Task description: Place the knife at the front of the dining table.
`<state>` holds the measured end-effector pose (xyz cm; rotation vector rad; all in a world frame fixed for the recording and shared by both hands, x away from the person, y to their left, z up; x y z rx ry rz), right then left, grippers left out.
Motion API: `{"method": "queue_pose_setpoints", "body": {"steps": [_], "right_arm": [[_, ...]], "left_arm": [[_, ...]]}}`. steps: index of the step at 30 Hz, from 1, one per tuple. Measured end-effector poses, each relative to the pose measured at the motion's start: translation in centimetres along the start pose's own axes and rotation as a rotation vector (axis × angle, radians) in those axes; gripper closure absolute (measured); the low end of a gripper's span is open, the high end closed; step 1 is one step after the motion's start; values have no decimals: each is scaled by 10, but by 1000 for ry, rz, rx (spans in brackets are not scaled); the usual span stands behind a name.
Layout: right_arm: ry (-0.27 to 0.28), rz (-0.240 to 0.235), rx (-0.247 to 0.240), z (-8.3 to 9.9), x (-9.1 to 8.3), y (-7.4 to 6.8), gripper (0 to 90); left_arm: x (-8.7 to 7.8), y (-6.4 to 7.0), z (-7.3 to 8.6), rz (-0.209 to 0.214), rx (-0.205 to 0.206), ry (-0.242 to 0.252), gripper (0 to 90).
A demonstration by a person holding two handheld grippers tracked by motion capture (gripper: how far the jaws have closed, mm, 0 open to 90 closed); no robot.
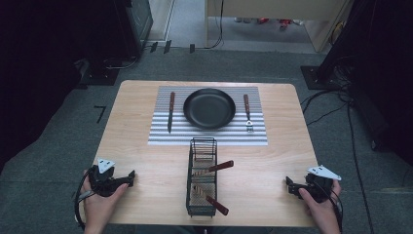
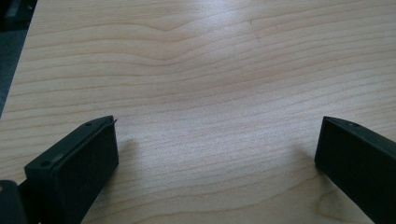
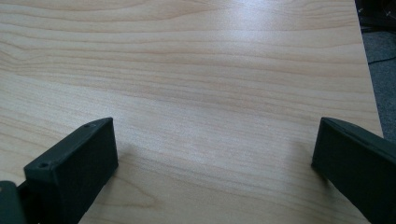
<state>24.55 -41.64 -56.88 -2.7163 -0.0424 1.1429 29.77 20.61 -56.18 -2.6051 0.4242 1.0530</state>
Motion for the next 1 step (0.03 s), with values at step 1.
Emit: {"method": "queue_pose_setpoints", "body": {"steps": [1], "right_arm": [[0,0,0,0,0,0,0]], "left_arm": [[0,0,0,0,0,0,0]]}}
Point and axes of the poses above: each handheld gripper's, and its own axes: x roughly forward along the jaws, z roughly out of its underside, y roughly to its right, the point moved 6 cm from there along x, roughly forward along the jaws, and after that the axes turned 13 degrees about x, right-handed, at the moved point
